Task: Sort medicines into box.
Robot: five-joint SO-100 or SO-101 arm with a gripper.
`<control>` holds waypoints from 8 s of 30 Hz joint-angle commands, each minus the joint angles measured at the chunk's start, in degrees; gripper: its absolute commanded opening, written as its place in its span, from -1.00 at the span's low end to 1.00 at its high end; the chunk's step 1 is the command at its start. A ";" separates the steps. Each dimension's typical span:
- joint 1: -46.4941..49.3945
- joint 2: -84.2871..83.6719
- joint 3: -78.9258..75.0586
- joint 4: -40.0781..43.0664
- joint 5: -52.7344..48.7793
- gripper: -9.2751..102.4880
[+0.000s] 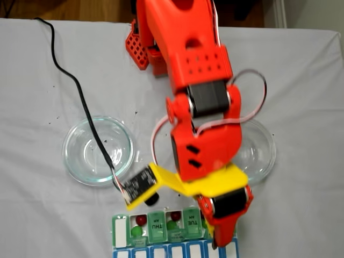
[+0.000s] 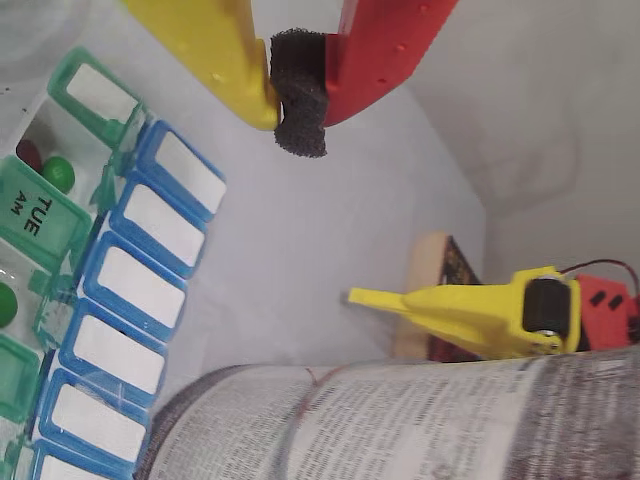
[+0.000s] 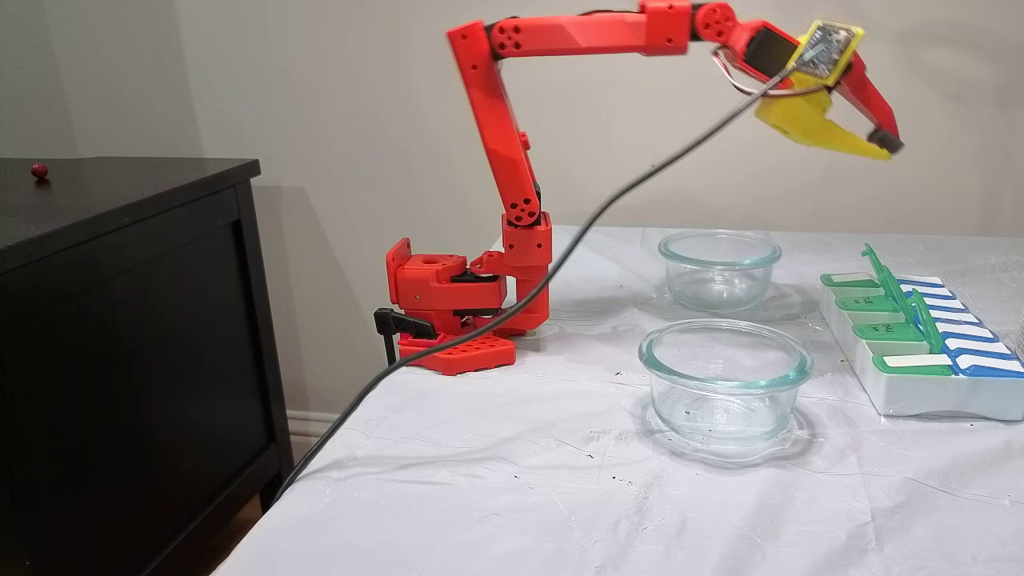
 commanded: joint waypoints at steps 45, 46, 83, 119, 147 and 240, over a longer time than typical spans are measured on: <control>-2.55 -17.58 -5.54 12.66 -1.41 -0.84; -2.55 -17.75 -5.62 13.36 -1.32 -0.84; 11.16 4.75 -4.75 4.57 -8.79 -0.84; 6.86 -8.26 -2.02 6.24 -6.24 -0.84; 6.59 -16.61 2.46 12.39 5.36 -0.84; 18.98 -21.97 -10.99 6.59 3.16 -0.84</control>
